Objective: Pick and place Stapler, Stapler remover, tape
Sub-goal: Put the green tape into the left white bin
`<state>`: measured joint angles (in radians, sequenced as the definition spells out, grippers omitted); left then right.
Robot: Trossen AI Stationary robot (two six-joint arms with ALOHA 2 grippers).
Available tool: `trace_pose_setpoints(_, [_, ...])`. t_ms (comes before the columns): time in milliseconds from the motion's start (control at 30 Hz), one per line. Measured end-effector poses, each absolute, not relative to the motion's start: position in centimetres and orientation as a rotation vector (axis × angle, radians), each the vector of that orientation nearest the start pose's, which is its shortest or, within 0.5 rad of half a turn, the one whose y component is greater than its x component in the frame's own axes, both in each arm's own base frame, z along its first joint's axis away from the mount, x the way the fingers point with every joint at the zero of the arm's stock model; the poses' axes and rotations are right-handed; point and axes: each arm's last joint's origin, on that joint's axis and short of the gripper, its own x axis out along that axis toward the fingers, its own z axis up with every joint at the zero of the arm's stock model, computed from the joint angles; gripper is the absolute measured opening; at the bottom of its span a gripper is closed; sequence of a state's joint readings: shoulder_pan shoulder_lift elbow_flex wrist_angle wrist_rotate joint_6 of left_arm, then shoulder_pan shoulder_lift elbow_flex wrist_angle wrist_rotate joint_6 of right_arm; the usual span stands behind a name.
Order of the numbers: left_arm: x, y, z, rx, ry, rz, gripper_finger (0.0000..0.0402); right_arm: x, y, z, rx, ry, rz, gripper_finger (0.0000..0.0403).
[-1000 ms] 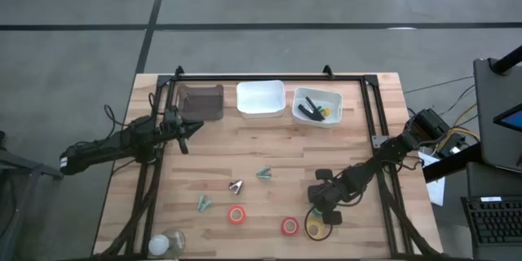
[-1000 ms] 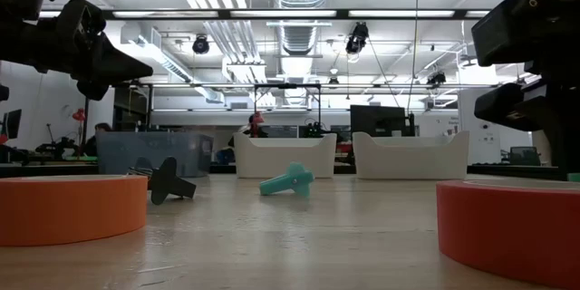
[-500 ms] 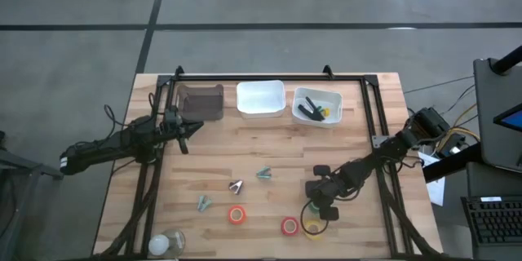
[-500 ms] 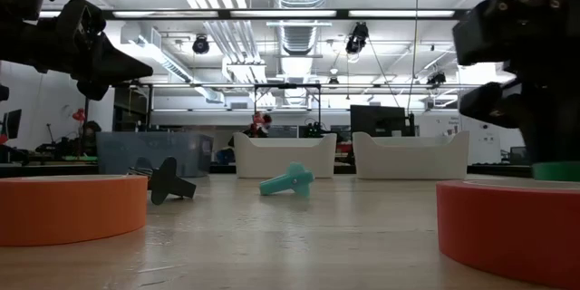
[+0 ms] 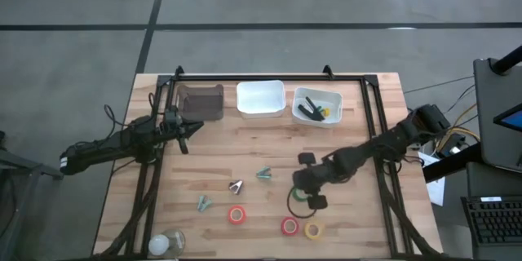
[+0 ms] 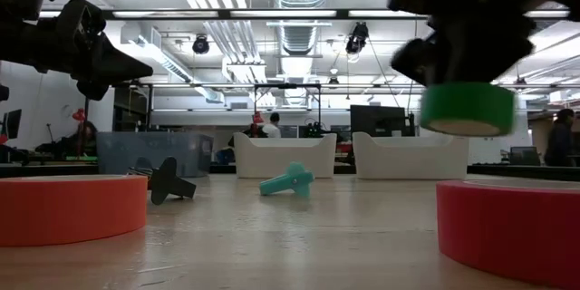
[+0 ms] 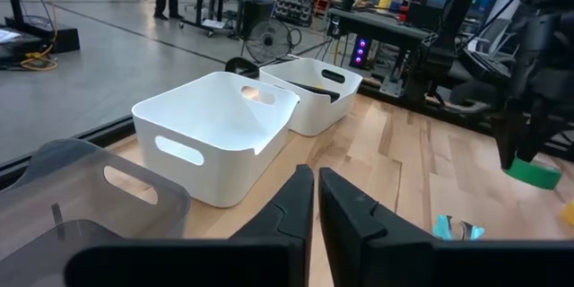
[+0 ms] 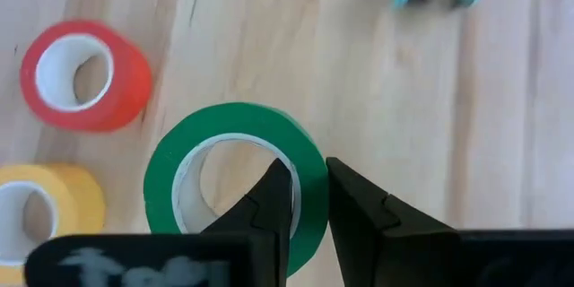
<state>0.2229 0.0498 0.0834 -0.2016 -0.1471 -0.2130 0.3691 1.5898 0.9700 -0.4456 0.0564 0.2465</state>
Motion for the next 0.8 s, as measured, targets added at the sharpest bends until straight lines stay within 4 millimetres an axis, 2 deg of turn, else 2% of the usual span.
trace_pose_setpoints(233, [9.1, 2.5, 16.9, -0.216, 0.129, 0.385, 0.0026, 30.6, 8.0, 20.8, -0.127, 0.981, 0.056, 0.0056])
trace_pose_setpoints(400, [9.1, 2.5, 16.9, -0.216, 0.129, 0.386, 0.0023, 32.0, 5.9, 22.4, -0.145, 0.924, 0.022, 0.0056])
trace_pose_setpoints(800, [9.1, 2.5, 16.9, -0.216, 0.129, 0.386, 0.0023, 33.8, 0.5, 24.8, -0.227, 0.837, -0.058, 0.0057])
